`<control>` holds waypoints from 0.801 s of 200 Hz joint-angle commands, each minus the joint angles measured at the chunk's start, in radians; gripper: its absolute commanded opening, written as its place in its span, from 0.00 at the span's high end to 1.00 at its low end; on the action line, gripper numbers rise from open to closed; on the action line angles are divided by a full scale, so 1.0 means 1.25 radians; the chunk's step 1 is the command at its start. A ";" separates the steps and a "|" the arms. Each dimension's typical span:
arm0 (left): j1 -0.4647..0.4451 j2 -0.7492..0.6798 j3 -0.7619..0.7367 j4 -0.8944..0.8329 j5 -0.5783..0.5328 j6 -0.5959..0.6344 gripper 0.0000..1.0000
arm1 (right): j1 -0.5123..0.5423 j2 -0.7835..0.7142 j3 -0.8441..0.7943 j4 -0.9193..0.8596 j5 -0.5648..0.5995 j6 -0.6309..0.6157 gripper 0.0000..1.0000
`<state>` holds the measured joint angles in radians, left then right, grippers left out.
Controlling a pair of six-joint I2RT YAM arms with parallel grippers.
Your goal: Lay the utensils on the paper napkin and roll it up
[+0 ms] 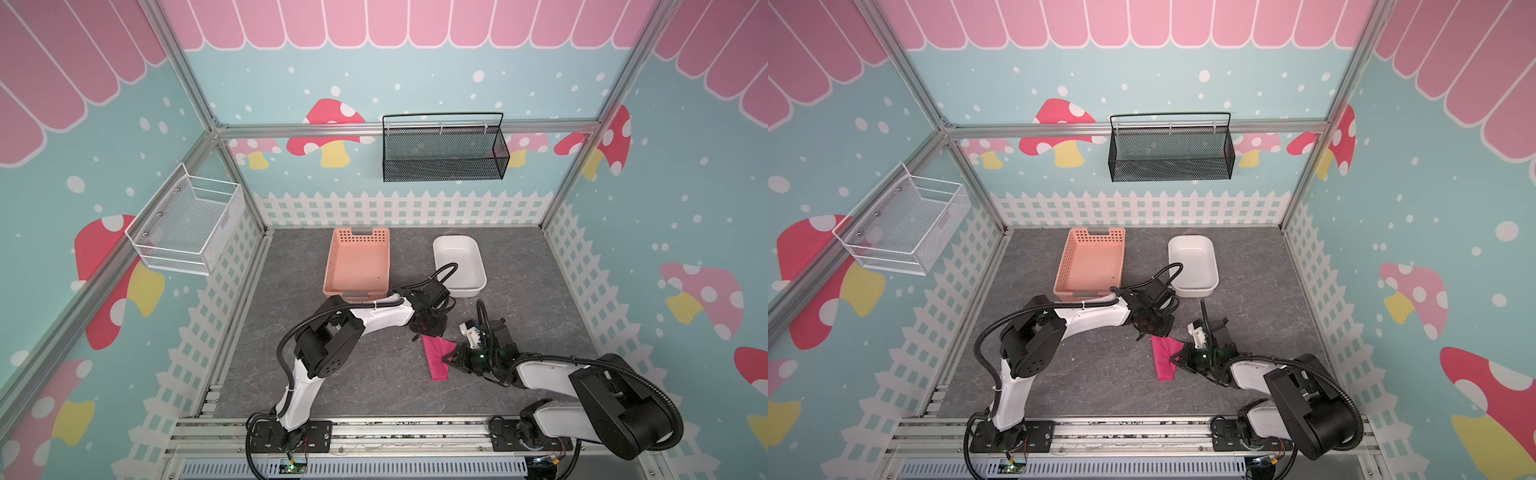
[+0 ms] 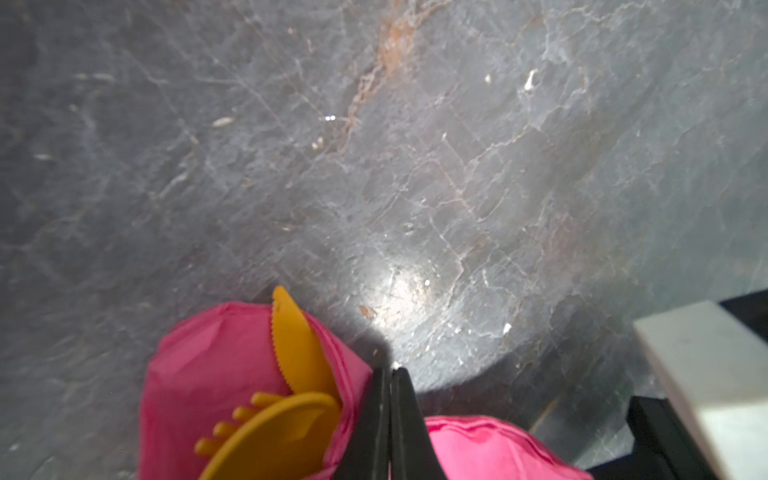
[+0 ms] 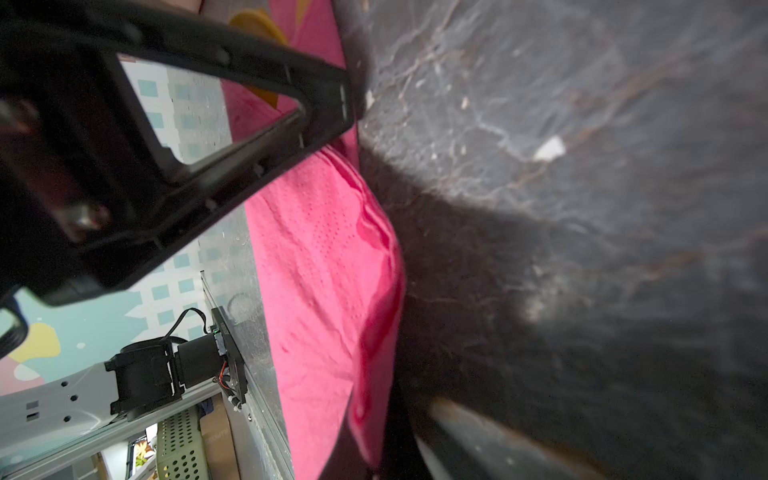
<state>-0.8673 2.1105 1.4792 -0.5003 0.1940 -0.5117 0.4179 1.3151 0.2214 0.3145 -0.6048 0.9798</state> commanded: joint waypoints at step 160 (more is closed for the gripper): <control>-0.009 -0.007 -0.035 -0.026 -0.071 -0.013 0.93 | -0.002 -0.031 -0.045 -0.125 0.142 0.053 1.00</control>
<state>-0.8783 2.1075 1.4700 -0.4923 0.1539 -0.5201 0.4187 1.2499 0.2031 0.2752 -0.5278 1.0336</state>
